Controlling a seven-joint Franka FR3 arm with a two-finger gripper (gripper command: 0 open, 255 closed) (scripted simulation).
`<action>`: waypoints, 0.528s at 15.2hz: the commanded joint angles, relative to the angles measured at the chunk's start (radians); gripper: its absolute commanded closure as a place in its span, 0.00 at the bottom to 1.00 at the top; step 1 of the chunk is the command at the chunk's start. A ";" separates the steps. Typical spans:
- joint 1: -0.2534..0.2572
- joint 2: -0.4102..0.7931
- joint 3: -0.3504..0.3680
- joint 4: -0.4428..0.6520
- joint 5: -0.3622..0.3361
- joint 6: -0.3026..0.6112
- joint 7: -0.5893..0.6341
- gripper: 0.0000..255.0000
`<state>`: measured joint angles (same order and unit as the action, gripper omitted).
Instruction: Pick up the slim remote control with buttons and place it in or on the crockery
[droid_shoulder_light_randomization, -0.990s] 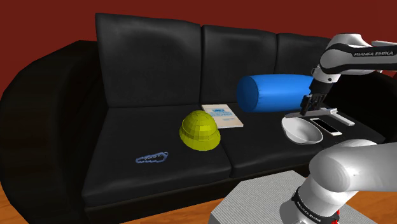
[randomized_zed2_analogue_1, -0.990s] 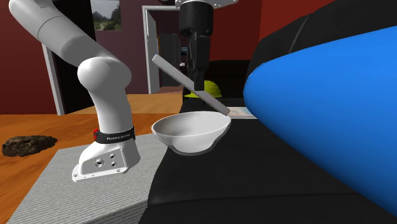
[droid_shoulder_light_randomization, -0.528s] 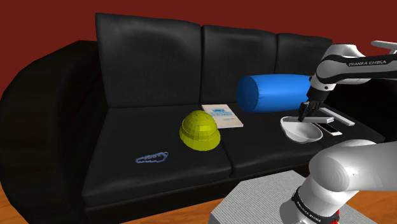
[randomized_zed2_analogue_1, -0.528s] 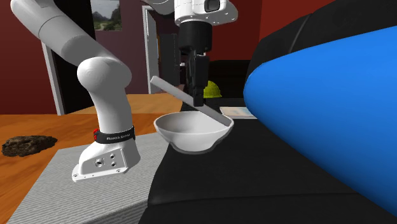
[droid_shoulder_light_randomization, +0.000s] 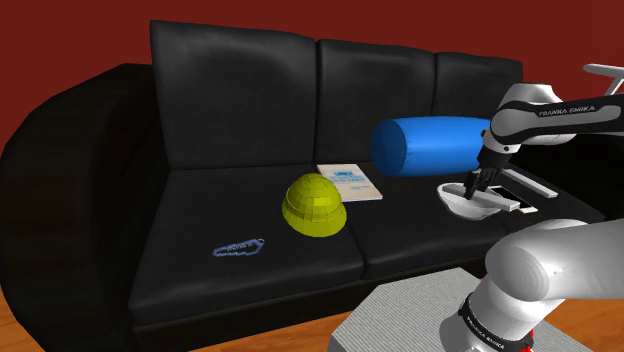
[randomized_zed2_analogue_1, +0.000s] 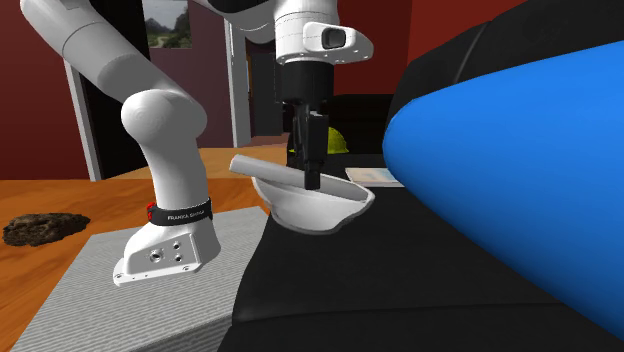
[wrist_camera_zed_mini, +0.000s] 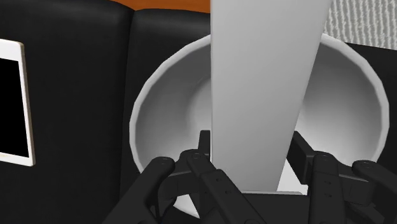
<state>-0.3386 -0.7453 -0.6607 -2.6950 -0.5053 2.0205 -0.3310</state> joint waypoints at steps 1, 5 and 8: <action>0.002 0.001 -0.001 -0.002 0.000 0.004 0.000 1.00; 0.002 0.001 -0.001 -0.002 0.000 0.004 0.001 1.00; 0.002 0.000 -0.001 -0.003 0.000 0.004 0.002 0.00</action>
<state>-0.3366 -0.7449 -0.6614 -2.6980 -0.5058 2.0242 -0.3295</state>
